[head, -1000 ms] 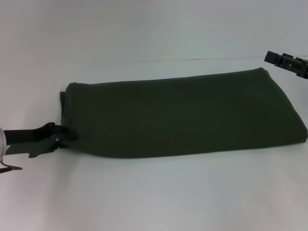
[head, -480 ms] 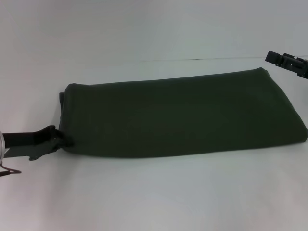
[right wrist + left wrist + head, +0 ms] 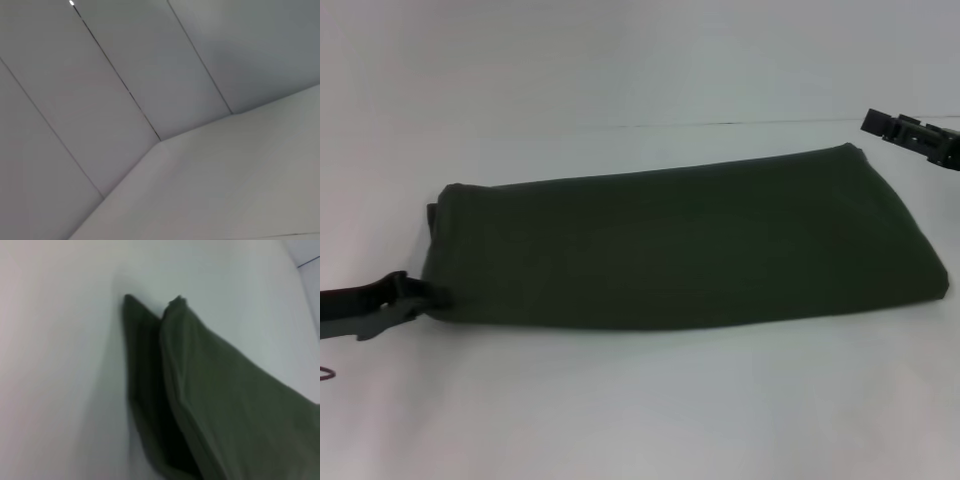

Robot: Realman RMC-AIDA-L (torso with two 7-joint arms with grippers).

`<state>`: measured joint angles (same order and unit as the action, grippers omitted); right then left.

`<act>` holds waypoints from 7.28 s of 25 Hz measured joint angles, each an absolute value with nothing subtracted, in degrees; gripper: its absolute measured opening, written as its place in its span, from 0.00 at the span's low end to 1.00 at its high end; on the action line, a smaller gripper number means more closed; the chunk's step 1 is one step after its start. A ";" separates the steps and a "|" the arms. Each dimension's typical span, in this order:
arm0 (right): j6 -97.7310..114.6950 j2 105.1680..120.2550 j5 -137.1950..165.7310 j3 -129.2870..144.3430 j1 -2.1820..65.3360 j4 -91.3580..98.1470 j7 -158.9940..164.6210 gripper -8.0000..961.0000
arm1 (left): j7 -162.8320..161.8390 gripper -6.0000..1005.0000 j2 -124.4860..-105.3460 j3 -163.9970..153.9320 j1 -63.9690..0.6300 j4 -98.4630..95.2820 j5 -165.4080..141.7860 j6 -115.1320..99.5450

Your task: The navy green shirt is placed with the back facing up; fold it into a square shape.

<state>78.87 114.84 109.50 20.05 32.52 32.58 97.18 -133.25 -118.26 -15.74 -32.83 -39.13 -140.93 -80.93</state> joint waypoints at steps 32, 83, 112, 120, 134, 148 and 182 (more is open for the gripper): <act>81.13 117.41 105.23 20.21 31.96 32.74 95.81 0.95 | -124.64 0.05 -116.38 -10.09 -31.11 -47.75 -124.95 -98.50; 80.20 111.05 114.44 23.20 31.38 39.28 115.83 0.95 | -91.01 0.95 -123.76 -9.28 -35.51 -19.28 -109.37 -76.00; 77.11 112.07 114.96 24.94 31.49 38.34 114.33 0.95 | -98.09 0.95 -123.84 -27.22 -41.47 -19.43 -109.66 -47.04; 75.90 112.08 114.96 25.00 31.57 37.65 113.64 0.95 | -99.04 0.95 -123.84 -31.39 -42.34 -19.24 -109.69 -46.49; 75.25 112.05 114.95 25.05 32.02 37.26 113.64 0.95 | -100.38 0.92 -123.93 -33.98 -42.63 -19.60 -109.69 -46.44; 74.90 112.05 114.96 25.14 32.36 37.26 113.64 0.95 | -100.45 0.72 -123.93 -34.66 -42.64 -19.81 -112.04 -44.47; 74.83 112.14 114.86 25.25 32.28 37.18 112.77 0.95 | -103.07 0.13 -123.05 -34.49 -46.97 -21.54 -111.62 -44.87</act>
<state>74.83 112.14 114.86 25.25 32.28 37.18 112.77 -103.07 -123.05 -34.49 -46.97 -21.54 -111.62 -44.87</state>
